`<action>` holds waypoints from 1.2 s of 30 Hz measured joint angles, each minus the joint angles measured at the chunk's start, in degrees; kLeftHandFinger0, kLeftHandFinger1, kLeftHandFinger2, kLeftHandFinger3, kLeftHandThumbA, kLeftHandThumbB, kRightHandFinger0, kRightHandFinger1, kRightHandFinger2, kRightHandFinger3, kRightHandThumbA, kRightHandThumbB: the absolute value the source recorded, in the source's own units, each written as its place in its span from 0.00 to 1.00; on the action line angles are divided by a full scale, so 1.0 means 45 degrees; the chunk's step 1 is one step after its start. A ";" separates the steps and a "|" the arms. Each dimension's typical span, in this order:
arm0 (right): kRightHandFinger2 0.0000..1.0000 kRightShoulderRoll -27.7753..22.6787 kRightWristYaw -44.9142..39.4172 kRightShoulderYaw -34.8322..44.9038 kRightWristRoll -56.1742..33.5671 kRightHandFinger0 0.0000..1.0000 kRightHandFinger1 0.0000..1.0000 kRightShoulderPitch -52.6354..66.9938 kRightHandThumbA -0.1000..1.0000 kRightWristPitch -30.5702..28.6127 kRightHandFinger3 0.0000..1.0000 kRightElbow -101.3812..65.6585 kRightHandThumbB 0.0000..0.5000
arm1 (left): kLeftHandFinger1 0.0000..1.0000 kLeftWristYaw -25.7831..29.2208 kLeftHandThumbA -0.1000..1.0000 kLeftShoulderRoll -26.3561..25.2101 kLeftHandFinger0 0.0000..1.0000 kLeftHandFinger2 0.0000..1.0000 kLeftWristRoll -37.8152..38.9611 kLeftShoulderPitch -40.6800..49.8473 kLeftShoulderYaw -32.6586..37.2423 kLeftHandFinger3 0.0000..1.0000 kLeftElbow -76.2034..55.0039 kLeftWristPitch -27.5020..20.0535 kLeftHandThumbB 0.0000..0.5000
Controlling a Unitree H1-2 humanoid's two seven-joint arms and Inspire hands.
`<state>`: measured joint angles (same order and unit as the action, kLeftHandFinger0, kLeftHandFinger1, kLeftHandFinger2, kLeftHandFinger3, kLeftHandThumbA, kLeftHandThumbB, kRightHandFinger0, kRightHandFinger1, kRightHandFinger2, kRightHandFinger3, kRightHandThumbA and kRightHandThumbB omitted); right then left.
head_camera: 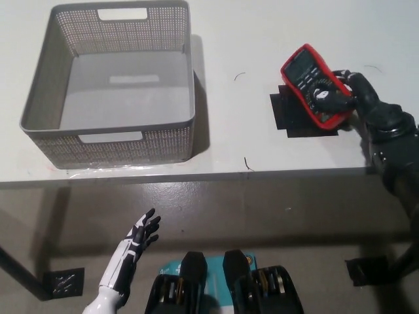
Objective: Use the right hand to pick up a multimeter on the right side and put it into a container on the left side
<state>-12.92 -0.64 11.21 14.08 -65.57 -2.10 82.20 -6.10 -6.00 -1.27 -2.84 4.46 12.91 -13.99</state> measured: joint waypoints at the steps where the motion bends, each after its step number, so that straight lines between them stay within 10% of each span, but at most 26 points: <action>1: 0.63 0.0012 -0.0040 0.0360 -0.0180 0.00 0.00 0.0001 0.00 0.0132 1.00 0.0026 0.26 | 1.00 0.0000 1.00 0.0000 1.00 1.00 0.0000 0.0000 0.0000 1.00 0.0034 0.0000 0.76; 8: 0.52 0.0030 -0.0427 0.3454 -0.1853 0.00 0.00 -0.0019 0.00 0.1104 1.00 0.0130 0.19 | 1.00 -0.0001 1.00 -0.0001 1.00 1.00 -0.0001 0.0033 0.0000 1.00 0.0198 0.0007 0.80; 10: 0.52 0.0022 -0.0520 0.4170 -0.2280 0.00 0.00 -0.0027 0.00 0.1331 0.65 0.0130 0.21 | 1.00 0.0000 1.00 -0.0001 1.00 1.00 -0.0003 0.0047 -0.0001 1.00 0.0197 0.0014 0.81; 12: 0.51 0.0030 -0.0639 0.4897 -0.2755 0.00 0.00 -0.0038 0.00 0.1596 0.86 0.0129 0.19 | 1.00 0.0000 1.00 0.0000 1.00 1.00 -0.0004 0.0049 -0.0001 1.00 0.0197 0.0016 0.76; 15: 0.54 0.0058 -0.0780 0.5783 -0.3370 0.00 0.02 -0.0083 0.00 0.1954 0.55 0.0130 0.21 | 1.00 0.0000 1.00 0.0001 1.00 1.00 -0.0003 0.0049 -0.0002 1.00 0.0198 0.0016 0.77; 19: 0.56 0.0291 -0.0908 0.6928 -0.4215 0.00 0.07 -0.0187 0.00 0.2458 1.00 0.0131 0.22 | 1.00 0.0000 1.00 -0.0002 1.00 1.00 -0.0002 0.0054 -0.0005 1.00 0.0197 0.0016 0.76; 25: 0.63 0.1145 -0.1233 0.7967 -0.5538 0.00 0.16 -0.0845 0.00 0.3275 1.00 0.0130 0.34 | 1.00 -0.0001 1.00 -0.0001 1.00 1.00 0.0003 0.0115 -0.0026 1.00 0.0195 0.0014 0.76; 36: 0.65 0.3312 -0.1953 0.7755 -0.7021 0.00 0.03 -0.2777 0.00 0.3911 1.00 -0.0109 0.30 | 1.00 -0.0004 1.00 -0.0001 1.00 1.00 0.0001 0.0270 -0.0046 1.00 0.0146 0.0010 0.81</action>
<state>1.98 -9.43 46.10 -17.51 -78.07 15.49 81.71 -6.12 -6.00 -1.26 -1.63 4.25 13.57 -13.94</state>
